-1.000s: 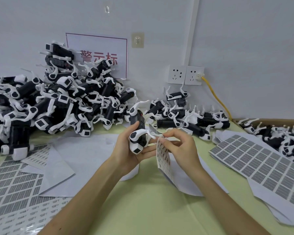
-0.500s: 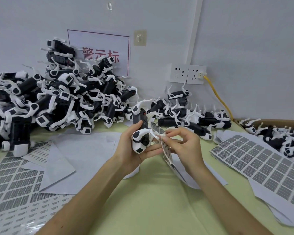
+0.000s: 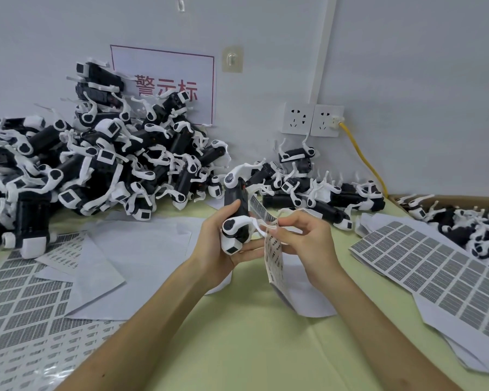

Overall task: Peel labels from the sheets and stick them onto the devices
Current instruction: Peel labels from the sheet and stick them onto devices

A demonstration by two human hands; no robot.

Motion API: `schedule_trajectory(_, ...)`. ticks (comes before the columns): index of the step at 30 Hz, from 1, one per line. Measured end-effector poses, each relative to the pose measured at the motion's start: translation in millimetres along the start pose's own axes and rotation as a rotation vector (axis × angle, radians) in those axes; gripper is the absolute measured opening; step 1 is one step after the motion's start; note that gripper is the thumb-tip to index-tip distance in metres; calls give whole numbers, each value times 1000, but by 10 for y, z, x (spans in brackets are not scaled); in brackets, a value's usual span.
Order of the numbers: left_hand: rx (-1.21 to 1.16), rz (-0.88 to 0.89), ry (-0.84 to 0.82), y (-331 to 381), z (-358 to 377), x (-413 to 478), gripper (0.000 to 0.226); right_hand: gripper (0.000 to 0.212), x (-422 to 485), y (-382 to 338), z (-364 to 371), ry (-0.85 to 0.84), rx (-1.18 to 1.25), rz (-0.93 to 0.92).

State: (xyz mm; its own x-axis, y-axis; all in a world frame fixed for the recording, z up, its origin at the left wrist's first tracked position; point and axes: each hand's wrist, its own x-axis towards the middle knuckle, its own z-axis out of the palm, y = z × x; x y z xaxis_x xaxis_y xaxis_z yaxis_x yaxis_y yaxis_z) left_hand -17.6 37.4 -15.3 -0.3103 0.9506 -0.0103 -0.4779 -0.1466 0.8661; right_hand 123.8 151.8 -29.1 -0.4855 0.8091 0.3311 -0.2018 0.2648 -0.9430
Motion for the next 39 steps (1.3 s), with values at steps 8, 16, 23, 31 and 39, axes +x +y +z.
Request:
schedule_trajectory(8, -27, -14, -1, -13, 6, -1, 45, 28, -17, 6, 17, 82, -10, -50)
schedule_trajectory(16, -96, 19, -30, -15, 20, -5, 44, 16, -110, -51, 55, 146, -47, -165)
schedule_trajectory(23, -139, 28, 16, -35, 34, -9, 46, 16, -76, -61, 30, 101, -57, -175)
schedule_trajectory(31, -102, 30, 22, -37, 50, -13, 45, 25, -29, 16, 37, 120, -126, -170)
schedule_trajectory(39, -181, 31, -57, -59, 56, -23, 47, 22, -56, 32, 51, 167, -140, -234)
